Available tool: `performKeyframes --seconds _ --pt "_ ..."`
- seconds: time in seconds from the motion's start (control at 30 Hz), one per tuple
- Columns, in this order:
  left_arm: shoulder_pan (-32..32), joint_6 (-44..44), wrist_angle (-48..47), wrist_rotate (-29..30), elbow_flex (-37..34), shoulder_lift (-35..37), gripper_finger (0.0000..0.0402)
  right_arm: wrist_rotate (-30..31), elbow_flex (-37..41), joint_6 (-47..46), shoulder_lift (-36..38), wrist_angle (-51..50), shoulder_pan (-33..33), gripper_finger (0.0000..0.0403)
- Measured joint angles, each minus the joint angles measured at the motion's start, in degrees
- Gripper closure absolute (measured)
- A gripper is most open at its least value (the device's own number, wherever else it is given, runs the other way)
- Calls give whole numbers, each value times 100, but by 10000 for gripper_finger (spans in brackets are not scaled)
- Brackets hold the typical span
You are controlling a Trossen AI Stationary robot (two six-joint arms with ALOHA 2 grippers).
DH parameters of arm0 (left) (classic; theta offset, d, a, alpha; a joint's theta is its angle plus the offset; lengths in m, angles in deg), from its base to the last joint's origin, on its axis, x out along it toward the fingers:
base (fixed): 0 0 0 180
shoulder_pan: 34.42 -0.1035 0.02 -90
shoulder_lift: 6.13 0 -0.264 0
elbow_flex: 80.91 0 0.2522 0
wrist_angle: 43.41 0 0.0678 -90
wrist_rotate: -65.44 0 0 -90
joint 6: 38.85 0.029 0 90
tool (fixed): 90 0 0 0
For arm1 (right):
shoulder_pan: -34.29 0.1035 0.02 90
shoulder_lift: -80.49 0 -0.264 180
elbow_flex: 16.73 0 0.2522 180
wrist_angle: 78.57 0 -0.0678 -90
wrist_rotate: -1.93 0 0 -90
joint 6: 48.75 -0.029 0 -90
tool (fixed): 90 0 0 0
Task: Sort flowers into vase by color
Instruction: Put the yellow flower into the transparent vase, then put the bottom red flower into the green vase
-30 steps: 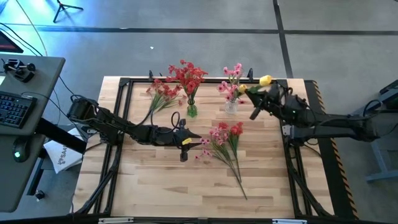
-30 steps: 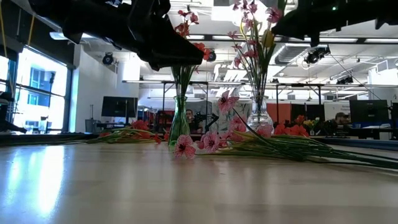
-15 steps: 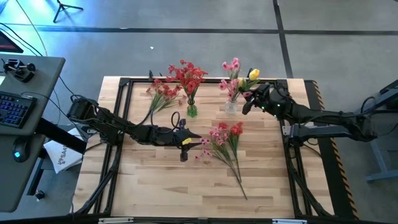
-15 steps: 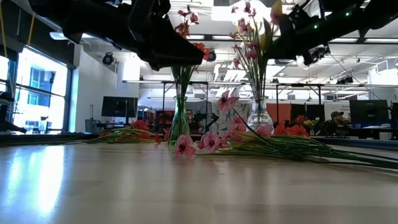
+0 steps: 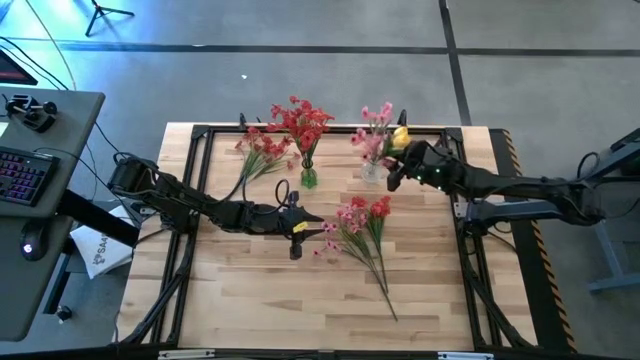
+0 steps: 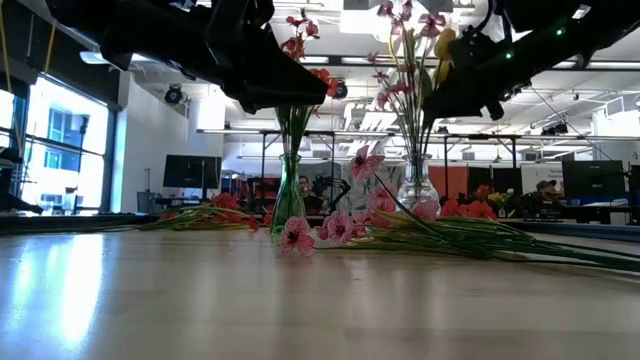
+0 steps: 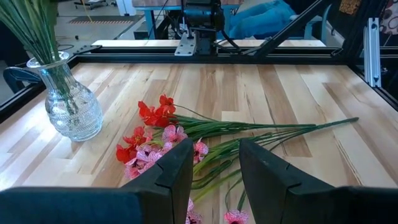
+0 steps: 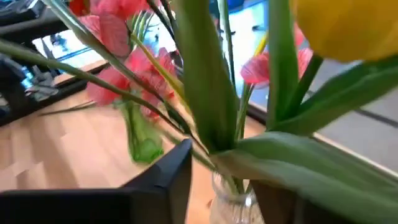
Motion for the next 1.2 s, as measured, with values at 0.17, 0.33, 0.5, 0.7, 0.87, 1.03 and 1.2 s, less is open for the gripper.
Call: performKeyframes --seconds 0.17,0.33,0.5,0.7,0.87,1.03,1.2 --pt "2 -3 -1 -24 0 0 282 -260 -543 -107 290 -1622 0 191" --pt "4 -3 -44 -26 2 0 282 -471 -1452 -368 356 -3725 19 173" --pt "70 -114 -982 6 2 217 282 -541 -1612 -1339 356 -5111 472 172" --pt "501 -427 -2617 211 7 949 282 -522 -1215 -3486 191 -5881 1973 187" --pt "822 -1253 -3721 947 6 1367 282 -458 -871 -4856 -215 -4962 3466 208" --pt "981 -1502 -3812 1334 4 1305 282 -104 -878 -6162 -1491 -4324 4458 235" --pt "984 -1536 -3740 1346 2 1256 282 -16 -1074 -6480 -2780 -3279 4766 259"
